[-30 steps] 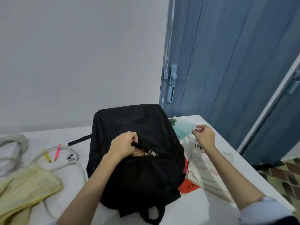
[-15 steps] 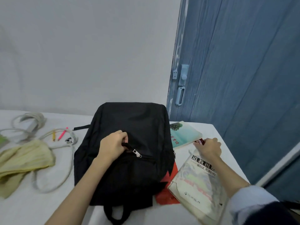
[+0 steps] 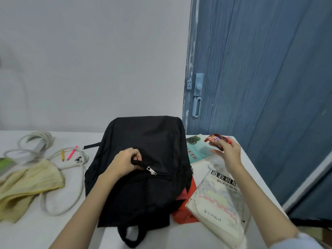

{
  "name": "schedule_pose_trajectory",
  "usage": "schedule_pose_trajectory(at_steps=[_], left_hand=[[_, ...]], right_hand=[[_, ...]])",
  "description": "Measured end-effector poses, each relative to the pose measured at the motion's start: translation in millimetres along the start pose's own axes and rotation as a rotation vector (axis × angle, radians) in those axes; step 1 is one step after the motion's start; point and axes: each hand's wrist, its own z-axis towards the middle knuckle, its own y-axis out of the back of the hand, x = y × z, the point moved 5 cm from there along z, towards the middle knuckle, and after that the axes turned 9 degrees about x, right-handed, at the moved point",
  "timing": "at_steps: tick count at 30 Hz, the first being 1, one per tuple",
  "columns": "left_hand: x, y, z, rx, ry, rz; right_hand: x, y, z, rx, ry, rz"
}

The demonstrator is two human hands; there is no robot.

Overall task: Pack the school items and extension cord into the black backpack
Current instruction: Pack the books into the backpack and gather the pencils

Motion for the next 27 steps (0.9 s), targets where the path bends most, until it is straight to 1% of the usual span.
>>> schedule_pose_trajectory(at_steps=[3, 4, 7, 9, 10, 11, 13, 15, 17, 19, 21, 24, 25, 27], left_hand=[[22.0, 10.5, -13.3, 0.01, 0.044, 0.089], [30.7, 16.8, -17.6, -0.009, 0.047, 0.074], [44.8, 41.0, -30.3, -0.161, -0.022, -0.09], [40.9, 54.3, -35.0, -0.27, -0.082, -0.118], [36.0, 58.2, -36.7, -0.321, -0.124, -0.116], [33.3, 62.6, -38.5, -0.364, -0.167, -0.111], [29.0, 66.1, -41.9, -0.398, -0.229, -0.122], [30.5, 62.2, -44.5, -0.38, -0.265, -0.149], [36.1, 48.6, -45.8, -0.291, -0.292, -0.162], [43.9, 29.7, -44.0, -0.162, -0.306, -0.159], [47.6, 13.0, -39.5, -0.092, -0.316, -0.11], [43.3, 0.8, -33.0, -0.127, -0.307, 0.027], [40.7, 0.8, -31.6, -0.159, -0.278, 0.071], [34.4, 4.8, -30.3, -0.247, -0.206, 0.109]], right_hand=[[6.6, -57.6, -30.8, 0.26, -0.143, 0.156], [5.5, -78.9, -43.9, 0.373, -0.2, 0.192], [-9.2, -141.3, -91.7, 0.694, -0.43, 0.169], [-27.4, -176.4, -123.7, 0.847, -0.574, 0.082], [-37.4, -189.2, -135.5, 0.86, -0.634, 0.083], [-47.0, -202.7, -143.9, 0.839, -0.672, 0.125], [-66.5, -220.9, -144.2, 0.721, -0.672, 0.268], [-79.1, -229.8, -134.0, 0.583, -0.616, 0.359], [-87.8, -232.6, -126.2, 0.514, -0.584, 0.32], [-90.2, -229.4, -125.1, 0.496, -0.589, 0.136], [-88.6, -222.5, -125.6, 0.539, -0.599, -0.118], [-73.0, -207.2, -124.4, 0.598, -0.565, -0.467], [-64.6, -201.5, -122.8, 0.603, -0.519, -0.561], [-43.9, -189.3, -118.3, 0.58, -0.355, -0.761]])
